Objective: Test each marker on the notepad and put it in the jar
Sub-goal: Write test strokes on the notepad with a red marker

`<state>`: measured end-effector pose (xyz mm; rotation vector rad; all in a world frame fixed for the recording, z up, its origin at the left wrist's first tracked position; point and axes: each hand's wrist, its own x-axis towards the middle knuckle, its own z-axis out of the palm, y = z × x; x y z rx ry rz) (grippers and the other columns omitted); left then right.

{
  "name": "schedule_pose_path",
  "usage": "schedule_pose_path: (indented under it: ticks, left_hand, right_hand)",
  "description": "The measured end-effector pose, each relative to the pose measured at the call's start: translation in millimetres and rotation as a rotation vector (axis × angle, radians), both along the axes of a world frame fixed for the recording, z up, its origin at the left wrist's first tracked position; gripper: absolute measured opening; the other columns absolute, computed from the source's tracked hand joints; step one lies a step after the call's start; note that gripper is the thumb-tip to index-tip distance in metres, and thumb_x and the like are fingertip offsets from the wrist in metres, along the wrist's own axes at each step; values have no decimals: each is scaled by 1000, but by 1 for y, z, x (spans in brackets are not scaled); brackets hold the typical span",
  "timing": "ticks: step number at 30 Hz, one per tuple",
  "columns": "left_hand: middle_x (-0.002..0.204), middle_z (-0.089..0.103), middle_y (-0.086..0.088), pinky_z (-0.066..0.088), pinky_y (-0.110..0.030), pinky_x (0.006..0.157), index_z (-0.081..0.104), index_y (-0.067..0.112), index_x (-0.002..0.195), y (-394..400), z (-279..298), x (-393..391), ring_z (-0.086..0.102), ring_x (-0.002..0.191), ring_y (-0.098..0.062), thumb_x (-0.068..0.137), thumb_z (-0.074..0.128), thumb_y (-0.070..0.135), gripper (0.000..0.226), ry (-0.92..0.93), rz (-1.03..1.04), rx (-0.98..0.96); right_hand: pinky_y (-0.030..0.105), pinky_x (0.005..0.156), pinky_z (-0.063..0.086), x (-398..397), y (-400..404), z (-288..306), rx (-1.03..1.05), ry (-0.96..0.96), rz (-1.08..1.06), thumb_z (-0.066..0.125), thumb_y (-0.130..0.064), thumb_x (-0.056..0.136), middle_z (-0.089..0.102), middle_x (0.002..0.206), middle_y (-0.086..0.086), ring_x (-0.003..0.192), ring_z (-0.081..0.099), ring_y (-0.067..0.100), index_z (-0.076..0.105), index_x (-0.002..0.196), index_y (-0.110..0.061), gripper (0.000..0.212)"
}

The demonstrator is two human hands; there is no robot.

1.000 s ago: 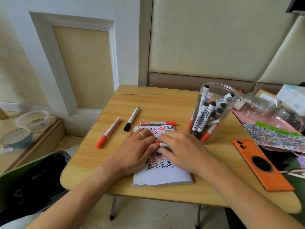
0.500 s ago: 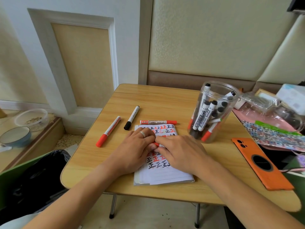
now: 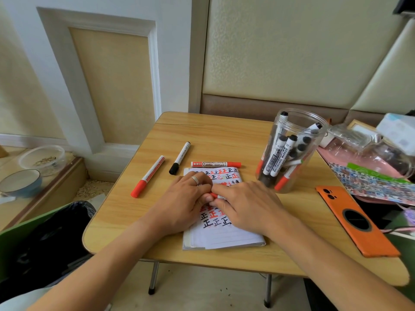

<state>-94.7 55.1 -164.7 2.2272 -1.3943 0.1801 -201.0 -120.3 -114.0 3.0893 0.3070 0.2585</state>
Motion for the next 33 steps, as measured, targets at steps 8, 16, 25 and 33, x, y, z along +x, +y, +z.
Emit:
schedule_pose_path:
  ticks: [8,16,25,33]
  left_hand:
    - [115,54,12,41,-40,92,58,28,104,-1,4,-5,50,108,-10,107,21,46,41,-57,34,25]
    - [110,50,13,39,-39,94,52,29,104,0,6,-7,47,102,-9,101,24,67,48,-84,114,65]
    - [142,51,14,23,-32,118,45,29,136,1,6,-7,38,139,-3,94,52,62,54,-23,3,-5]
    - [155,39,25,19,-38,122,49,42,144,0,5,-4,21,146,11,99,38,58,48,10,-72,74]
  right_hand:
    - [39,68,45,0,-6,1,-37,-53,-49,27,-65,99,72,99,0,96,69,34,47,129,-36,46]
    - [43,67,53,-13,-21,2,372,-114,-140,39,-24,102,62,97,-5,79,64,25,43,116,-26,14]
    - [37,77,63,-18,-31,3,1480,-41,-128,55,0,102,70,113,11,90,76,28,70,114,-10,21]
    - [23,57,50,-26,-32,0,1835,41,-93,70,-12,88,65,83,8,72,63,20,66,117,-11,30]
